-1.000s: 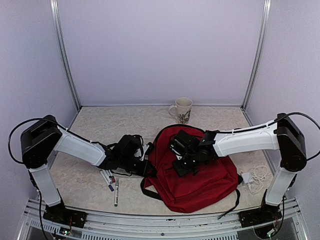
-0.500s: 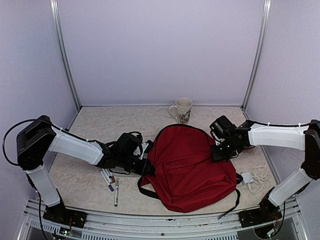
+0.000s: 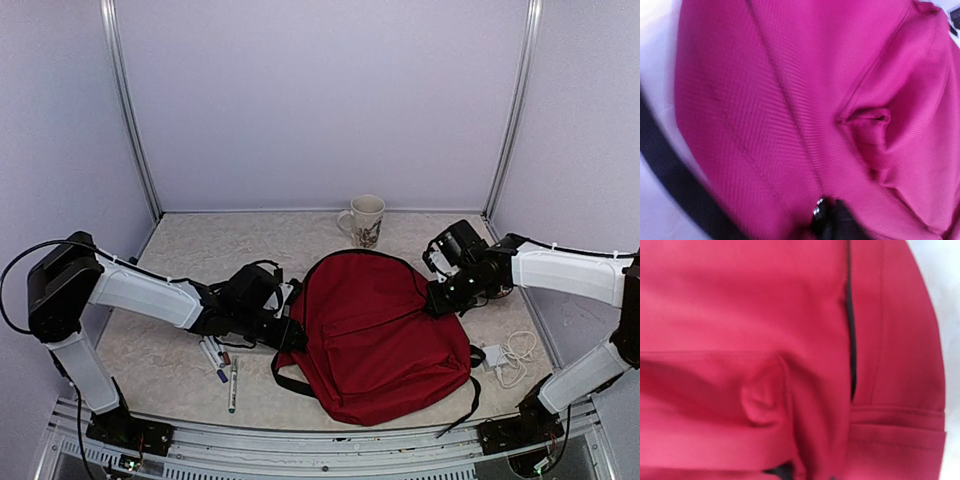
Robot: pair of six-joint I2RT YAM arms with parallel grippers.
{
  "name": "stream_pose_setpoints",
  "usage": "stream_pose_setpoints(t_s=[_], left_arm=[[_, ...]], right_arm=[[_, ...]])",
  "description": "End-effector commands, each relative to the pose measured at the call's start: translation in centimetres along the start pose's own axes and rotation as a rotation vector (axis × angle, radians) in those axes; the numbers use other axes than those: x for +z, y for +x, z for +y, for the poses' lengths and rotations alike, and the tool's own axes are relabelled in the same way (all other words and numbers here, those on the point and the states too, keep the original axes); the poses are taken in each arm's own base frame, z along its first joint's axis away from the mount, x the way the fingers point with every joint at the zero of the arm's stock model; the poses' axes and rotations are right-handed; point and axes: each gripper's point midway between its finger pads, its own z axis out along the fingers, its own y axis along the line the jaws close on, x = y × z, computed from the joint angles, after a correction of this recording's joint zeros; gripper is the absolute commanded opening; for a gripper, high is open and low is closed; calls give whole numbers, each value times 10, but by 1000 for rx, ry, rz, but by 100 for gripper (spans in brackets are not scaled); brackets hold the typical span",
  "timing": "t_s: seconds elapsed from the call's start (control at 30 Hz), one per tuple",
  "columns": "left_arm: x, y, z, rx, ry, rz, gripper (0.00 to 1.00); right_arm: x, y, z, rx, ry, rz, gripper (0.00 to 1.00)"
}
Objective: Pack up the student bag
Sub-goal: Unzip the lower front pocket of the student bag, then pick up the lower front pocket of the student bag.
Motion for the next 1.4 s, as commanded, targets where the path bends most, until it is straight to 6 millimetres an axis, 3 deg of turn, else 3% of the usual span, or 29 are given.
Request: stream_pose_setpoints(t_s=[0.0, 0.1, 0.2, 0.27, 0.33, 0.43, 0.57, 0.9, 1.13, 1.37], left_arm=[[-23, -23, 0, 111, -120, -71, 63], [-43, -42, -18, 222, -205, -139, 76], [-63, -62, -70, 431, -238, -220, 82], [-66, -67, -96, 542, -236, -261, 87], [-57, -72, -102, 578, -219, -258, 86], [-33, -81, -98, 585, -206, -207, 81], [1, -74, -88, 628, -189, -129, 80], [42, -67, -77, 656, -100, -21, 78], [42, -90, -56, 576, -153, -57, 54], [50, -82, -45, 563, -161, -20, 33]], right_arm=[[-29, -25, 12, -17, -65, -63, 29], [-41, -30, 31, -48, -173, -69, 34], [-46, -28, 56, -73, -304, -62, 37], [-47, -26, 70, -77, -372, -65, 38], [-43, -26, 78, -70, -412, -73, 38], [-31, -21, 84, -48, -429, -51, 37], [-10, -9, 82, -26, -390, 6, 36], [0, -3, 76, -10, -360, 9, 36], [-1, -3, 75, -16, -356, 3, 36], [-5, -8, 84, -86, -402, -12, 36]])
